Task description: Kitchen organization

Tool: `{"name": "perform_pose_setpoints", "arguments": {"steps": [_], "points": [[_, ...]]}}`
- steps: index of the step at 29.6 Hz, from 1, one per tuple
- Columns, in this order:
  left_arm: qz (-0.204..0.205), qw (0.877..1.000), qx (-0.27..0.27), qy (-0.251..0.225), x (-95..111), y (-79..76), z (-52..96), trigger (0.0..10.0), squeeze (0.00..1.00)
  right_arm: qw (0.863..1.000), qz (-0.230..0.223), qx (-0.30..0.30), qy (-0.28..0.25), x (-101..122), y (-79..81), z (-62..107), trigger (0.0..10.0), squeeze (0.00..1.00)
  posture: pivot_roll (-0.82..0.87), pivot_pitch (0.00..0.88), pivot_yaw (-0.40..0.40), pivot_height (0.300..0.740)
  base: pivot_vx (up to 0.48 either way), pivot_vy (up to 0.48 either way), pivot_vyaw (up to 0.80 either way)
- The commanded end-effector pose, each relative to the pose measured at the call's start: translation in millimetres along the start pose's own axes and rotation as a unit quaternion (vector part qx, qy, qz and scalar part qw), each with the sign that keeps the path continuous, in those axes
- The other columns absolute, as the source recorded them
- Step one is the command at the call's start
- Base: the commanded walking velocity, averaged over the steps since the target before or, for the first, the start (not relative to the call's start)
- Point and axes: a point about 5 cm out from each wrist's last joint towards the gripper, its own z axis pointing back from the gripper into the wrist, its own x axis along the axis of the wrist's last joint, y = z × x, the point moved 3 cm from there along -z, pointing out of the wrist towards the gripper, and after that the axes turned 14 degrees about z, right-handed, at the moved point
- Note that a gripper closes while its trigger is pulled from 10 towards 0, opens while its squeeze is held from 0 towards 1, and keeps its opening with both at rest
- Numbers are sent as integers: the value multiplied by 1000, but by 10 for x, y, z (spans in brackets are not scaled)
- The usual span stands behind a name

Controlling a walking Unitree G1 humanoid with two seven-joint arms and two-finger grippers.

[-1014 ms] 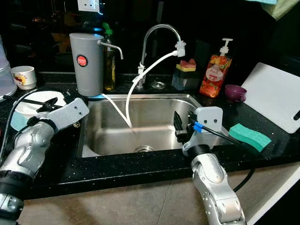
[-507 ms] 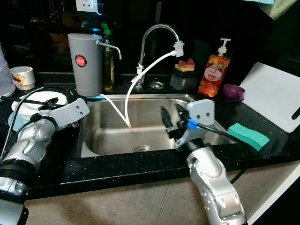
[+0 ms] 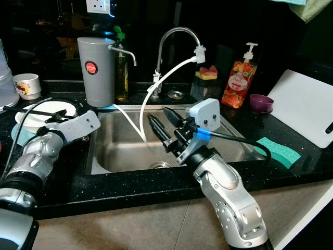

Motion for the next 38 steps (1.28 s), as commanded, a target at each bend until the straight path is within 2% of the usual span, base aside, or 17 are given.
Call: {"name": "perform_pose_setpoints", "arguments": {"steps": [1,3,5,6,12,14,15,16,17,18,29,32,33,38], "points": [[-8,1000,-5,-11,65,-31,-24,8941,0,1000,-6,12,-4,30,38,12,10000,0,8,46,-88,740,0,0,0],[-10,1000,-5,-13,67,-51,-28,6980,0,1000,-9,16,-6,42,62,13,10000,0,8,46,-88,740,0,0,0],[-12,1000,-4,-13,64,-60,-33,6314,0,1000,-11,19,-7,57,80,12,10000,0,8,46,-88,740,0,0,0],[-17,1000,-2,-12,64,-60,-40,5412,0,1000,-13,23,-8,66,89,10,10000,0,-1,41,-84,740,0,0,0],[-30,999,10,-7,49,-10,-54,4824,0,999,-22,37,-9,86,129,25,10000,0,-3,39,-84,740,0,0,0],[-34,999,12,-5,42,1,-55,3882,0,998,-22,51,-4,72,167,36,10000,0,-4,38,-85,740,0,0,0],[-35,999,12,-5,39,3,-55,3333,0,998,-20,58,-1,63,184,41,10000,0,-2,36,-86,740,0,0,0],[-36,999,13,-5,36,4,-56,2275,0,998,-20,62,1,57,197,44,10000,0,-2,36,-86,740,0,0,0],[-36,999,13,-5,36,4,-56,2275,0,998,-20,62,1,57,197,44,10000,0,-2,36,-86,740,0,0,0],[-39,999,13,-4,28,2,-56,0,0,997,-21,69,2,55,216,45,10000,0,-2,36,-86,740,0,0,0],[-51,998,24,-15,62,30,-65,0,0,997,-26,74,3,55,237,44,10000,0,2,32,-88,740,0,0,0],[-55,997,40,-31,120,61,-69,0,0,997,-27,73,4,46,235,48,10000,0,2,32,-88,740,0,0,0],[-60,995,54,-50,192,88,-74,10000,0,997,-27,73,5,37,232,51,10000,0,2,32,-88,740,0,0,0],[-78,989,87,-89,341,170,-78,10000,0,997,-28,73,5,41,233,52,10000,0,3,34,-91,740,0,0,0]]}}
